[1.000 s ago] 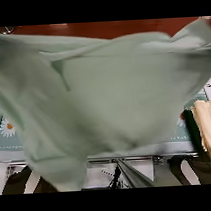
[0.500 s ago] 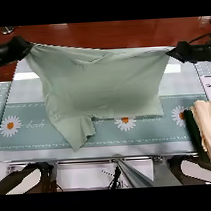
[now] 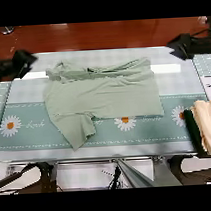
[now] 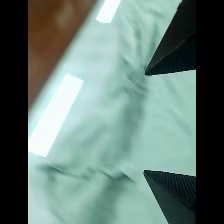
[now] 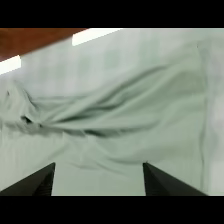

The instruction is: Fold the shirts.

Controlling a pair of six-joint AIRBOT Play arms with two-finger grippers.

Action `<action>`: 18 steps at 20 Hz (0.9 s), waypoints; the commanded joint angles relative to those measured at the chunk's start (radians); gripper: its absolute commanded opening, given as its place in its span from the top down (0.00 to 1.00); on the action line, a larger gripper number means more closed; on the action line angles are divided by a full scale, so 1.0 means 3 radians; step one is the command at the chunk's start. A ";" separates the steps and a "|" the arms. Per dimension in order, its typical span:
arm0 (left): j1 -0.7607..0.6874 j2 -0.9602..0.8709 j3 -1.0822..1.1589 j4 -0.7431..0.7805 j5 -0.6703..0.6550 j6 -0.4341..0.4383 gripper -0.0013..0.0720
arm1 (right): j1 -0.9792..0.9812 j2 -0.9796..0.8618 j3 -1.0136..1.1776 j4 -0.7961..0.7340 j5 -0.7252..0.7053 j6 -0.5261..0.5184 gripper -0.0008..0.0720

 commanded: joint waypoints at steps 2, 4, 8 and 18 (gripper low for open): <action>0.0604 0.0095 -0.0682 0.0647 -0.1391 0.0020 0.02 | -0.0370 0.0420 -0.0843 -0.0659 0.0415 0.0135 0.12; 0.0670 0.0249 -0.1263 0.0622 -0.1228 0.0163 0.02 | -0.0397 0.0848 -0.1723 -0.0528 -0.0025 0.0114 0.12; 0.0669 0.0312 -0.1785 0.0230 -0.0806 0.0332 0.02 | -0.0394 0.1472 -0.2654 -0.0394 -0.0319 -0.0155 0.12; 0.0857 0.0156 -0.1853 -0.0211 -0.0553 0.0703 0.02 | -0.0392 0.1691 -0.2691 -0.0256 -0.0093 -0.0151 0.12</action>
